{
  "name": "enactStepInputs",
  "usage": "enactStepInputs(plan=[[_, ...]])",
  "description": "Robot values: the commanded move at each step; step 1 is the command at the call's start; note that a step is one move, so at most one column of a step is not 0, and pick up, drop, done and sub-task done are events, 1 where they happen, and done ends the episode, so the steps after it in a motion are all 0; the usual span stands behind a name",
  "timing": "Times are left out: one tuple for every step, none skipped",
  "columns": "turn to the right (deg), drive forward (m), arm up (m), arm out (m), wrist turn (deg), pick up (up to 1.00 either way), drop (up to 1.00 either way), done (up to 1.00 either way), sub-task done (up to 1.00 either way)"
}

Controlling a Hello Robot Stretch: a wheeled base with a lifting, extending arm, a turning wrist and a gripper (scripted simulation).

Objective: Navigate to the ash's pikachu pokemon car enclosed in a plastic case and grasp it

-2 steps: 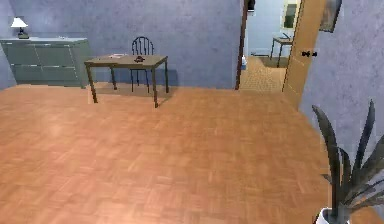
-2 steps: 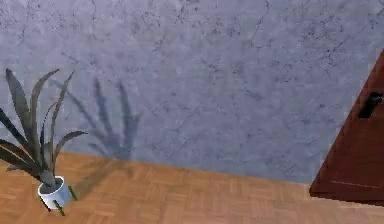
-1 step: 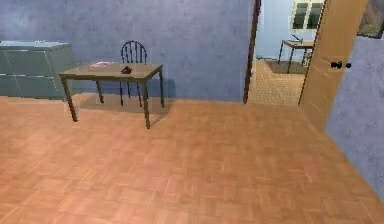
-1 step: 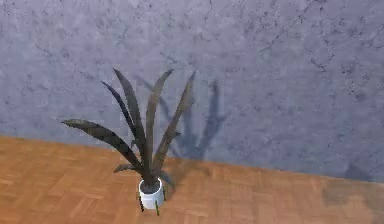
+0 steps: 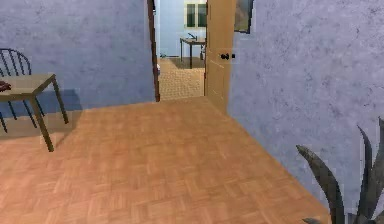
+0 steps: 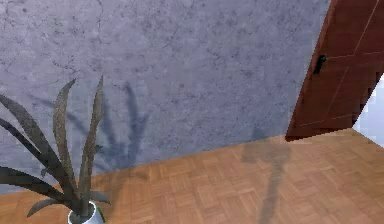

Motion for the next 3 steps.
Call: enactStepInputs(plan=[[3.0, 0.00, 0.00, 0.00, 0.0, 0.00, 0.00, 0.00, 0.00], [-45.0, 0.00, 0.00, 0.00, 0.0, 0.00, 0.00, 0.00, 0.00], [0.0, 0.30, 0.00, 0.00, 0.0, 0.00, 0.00, 0.00, 0.00]])
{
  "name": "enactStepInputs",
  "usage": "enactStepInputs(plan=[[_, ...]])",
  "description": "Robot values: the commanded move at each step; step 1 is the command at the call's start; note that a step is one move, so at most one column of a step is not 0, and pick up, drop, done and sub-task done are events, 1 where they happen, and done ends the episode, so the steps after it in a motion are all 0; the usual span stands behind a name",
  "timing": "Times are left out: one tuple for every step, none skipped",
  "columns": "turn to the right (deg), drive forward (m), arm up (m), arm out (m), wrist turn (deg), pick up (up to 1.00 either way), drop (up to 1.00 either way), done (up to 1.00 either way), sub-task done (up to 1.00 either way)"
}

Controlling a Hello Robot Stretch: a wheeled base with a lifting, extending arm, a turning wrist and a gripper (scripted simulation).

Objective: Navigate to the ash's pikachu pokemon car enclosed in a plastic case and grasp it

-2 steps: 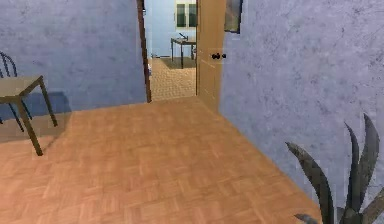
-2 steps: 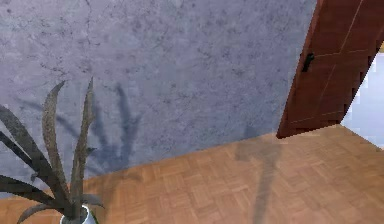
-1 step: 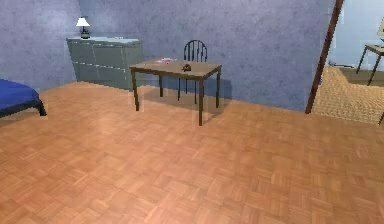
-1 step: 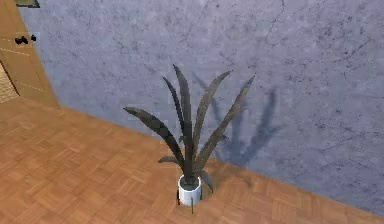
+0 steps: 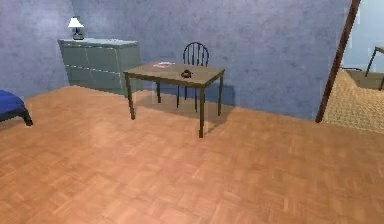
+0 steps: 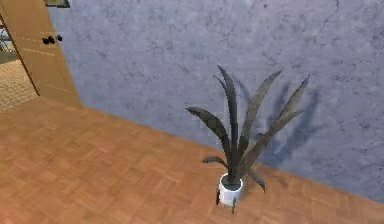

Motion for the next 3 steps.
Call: enactStepInputs(plan=[[18.0, 0.00, 0.00, 0.00, 0.0, 0.00, 0.00, 0.00, 0.00], [0.0, 0.15, 0.00, 0.00, 0.0, 0.00, 0.00, 0.00, 0.00], [45.0, 0.00, 0.00, 0.00, 0.0, 0.00, 0.00, 0.00, 0.00]])
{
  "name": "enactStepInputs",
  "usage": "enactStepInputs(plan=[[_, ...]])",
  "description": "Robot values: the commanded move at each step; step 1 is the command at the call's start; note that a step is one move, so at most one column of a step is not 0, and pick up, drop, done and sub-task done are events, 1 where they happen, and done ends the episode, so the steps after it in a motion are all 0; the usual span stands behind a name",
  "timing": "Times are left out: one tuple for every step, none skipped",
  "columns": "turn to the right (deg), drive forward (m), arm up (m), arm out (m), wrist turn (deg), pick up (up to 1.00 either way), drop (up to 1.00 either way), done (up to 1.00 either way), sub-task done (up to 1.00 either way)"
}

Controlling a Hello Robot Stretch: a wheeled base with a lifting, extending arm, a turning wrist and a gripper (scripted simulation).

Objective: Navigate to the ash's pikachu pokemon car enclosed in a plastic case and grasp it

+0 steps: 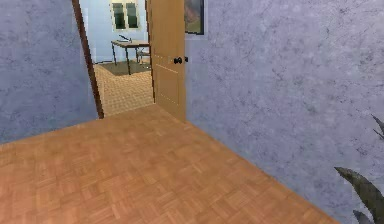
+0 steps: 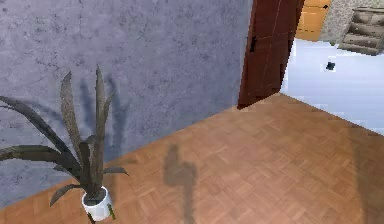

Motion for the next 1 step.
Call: enactStepInputs(plan=[[9.0, 0.00, 0.00, 0.00, 0.0, 0.00, 0.00, 0.00, 0.00]])
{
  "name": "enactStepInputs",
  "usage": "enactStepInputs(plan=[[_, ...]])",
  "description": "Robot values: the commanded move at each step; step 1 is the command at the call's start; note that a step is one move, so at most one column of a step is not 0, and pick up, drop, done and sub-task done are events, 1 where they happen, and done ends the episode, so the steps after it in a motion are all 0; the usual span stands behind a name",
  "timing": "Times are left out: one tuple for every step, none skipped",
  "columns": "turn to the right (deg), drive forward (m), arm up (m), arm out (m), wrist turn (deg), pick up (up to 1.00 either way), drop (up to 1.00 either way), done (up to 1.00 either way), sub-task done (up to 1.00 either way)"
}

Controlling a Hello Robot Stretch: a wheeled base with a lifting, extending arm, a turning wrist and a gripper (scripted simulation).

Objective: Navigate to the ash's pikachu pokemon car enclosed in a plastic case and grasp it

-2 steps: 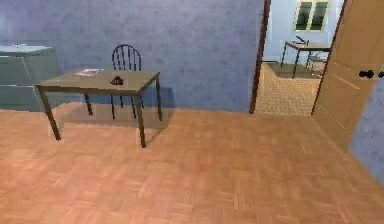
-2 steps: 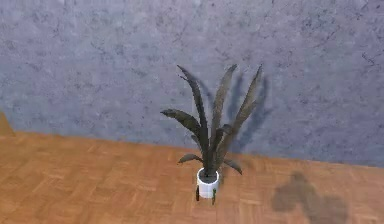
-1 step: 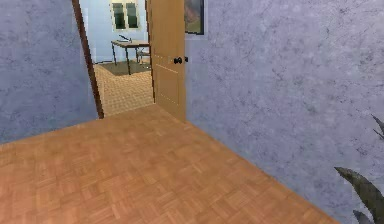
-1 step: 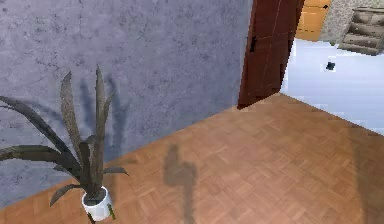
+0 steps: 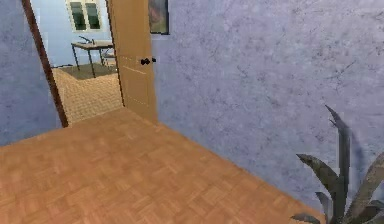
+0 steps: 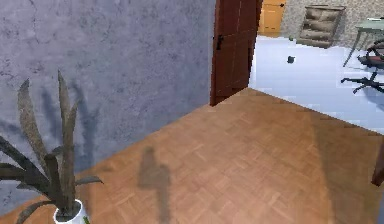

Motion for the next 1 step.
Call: enactStepInputs(plan=[[0.0, 0.55, 0.00, 0.00, 0.0, 0.00, 0.00, 0.00, 0.00]])
